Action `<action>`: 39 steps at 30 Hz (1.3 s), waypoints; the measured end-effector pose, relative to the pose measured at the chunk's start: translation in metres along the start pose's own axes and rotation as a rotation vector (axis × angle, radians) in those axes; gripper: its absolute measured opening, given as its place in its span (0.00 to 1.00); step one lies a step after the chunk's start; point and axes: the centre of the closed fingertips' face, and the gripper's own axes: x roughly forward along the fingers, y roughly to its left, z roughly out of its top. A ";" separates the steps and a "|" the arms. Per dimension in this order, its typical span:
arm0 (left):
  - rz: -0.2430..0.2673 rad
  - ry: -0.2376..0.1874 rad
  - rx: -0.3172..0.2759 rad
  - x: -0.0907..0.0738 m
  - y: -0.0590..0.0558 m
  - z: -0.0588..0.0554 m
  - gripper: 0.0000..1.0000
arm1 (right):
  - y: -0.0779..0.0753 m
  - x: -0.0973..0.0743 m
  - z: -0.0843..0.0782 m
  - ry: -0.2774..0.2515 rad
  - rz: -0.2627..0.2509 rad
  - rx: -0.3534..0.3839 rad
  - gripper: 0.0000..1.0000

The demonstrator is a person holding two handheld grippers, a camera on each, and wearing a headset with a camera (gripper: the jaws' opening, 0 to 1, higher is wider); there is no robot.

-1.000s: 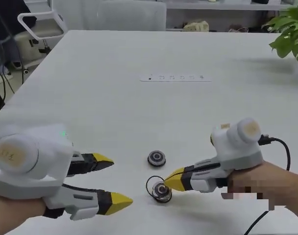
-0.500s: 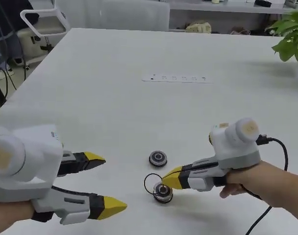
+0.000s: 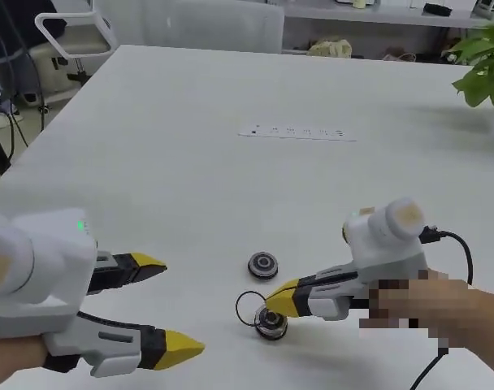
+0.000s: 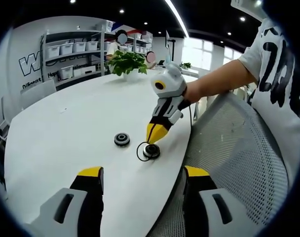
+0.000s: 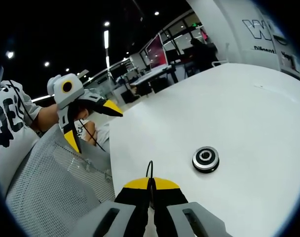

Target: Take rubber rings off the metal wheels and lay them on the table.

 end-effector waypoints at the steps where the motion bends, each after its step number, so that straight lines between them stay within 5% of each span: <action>1: 0.001 -0.001 -0.002 0.000 0.000 0.000 0.63 | 0.000 0.001 0.001 -0.001 0.001 0.000 0.00; 24: 0.022 0.009 -0.020 -0.004 0.005 -0.007 0.65 | -0.007 0.029 0.017 -0.019 -0.016 -0.001 0.00; 39: 0.026 0.001 -0.047 -0.007 0.005 -0.009 0.64 | -0.007 0.045 0.013 -0.009 -0.037 0.009 0.00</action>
